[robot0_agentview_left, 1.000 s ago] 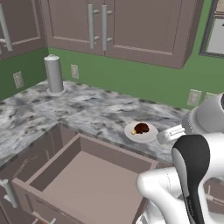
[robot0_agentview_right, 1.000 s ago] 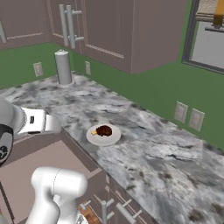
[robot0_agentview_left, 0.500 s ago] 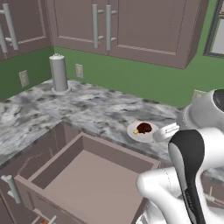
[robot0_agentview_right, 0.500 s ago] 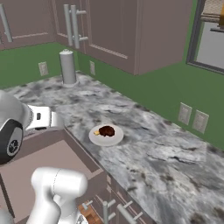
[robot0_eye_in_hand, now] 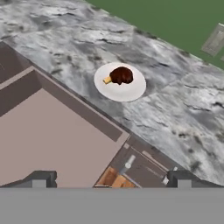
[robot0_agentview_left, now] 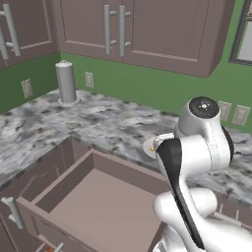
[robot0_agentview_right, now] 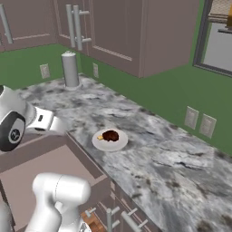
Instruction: Pick up the knife from the drawer and place it on the cutting board. Then place the meat from the plate to the cutting board.
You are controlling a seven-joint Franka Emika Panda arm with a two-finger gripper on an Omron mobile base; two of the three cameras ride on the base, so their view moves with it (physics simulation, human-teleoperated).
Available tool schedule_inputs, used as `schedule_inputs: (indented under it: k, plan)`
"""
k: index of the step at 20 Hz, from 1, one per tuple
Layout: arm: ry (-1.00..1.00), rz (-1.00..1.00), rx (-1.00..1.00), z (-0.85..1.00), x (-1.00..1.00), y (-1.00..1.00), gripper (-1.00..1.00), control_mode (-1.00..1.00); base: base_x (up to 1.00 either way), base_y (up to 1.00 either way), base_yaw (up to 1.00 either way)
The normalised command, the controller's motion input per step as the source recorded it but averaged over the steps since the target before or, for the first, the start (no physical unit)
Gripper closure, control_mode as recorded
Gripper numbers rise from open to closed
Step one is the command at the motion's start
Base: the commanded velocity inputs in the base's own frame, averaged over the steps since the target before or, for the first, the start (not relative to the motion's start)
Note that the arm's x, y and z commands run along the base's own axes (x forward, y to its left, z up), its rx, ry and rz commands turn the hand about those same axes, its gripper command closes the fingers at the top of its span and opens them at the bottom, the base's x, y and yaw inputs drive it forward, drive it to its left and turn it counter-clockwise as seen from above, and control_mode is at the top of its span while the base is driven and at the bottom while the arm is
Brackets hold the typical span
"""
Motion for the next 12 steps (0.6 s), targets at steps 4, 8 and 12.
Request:
schedule_inputs:
  k: [4,8,12]
  plan:
    - [0.15,0.00,0.11,-0.54,0.69,0.00,-1.00,-1.00,0.00,0.00,0.00]
    - [0.13,-0.08,0.01,-0.52,0.74,0.00,-1.00,-1.00,0.00,0.00,0.00]
    - [0.05,-0.28,-0.02,-0.42,0.65,0.00,-1.00,-1.00,0.00,0.00,0.00]
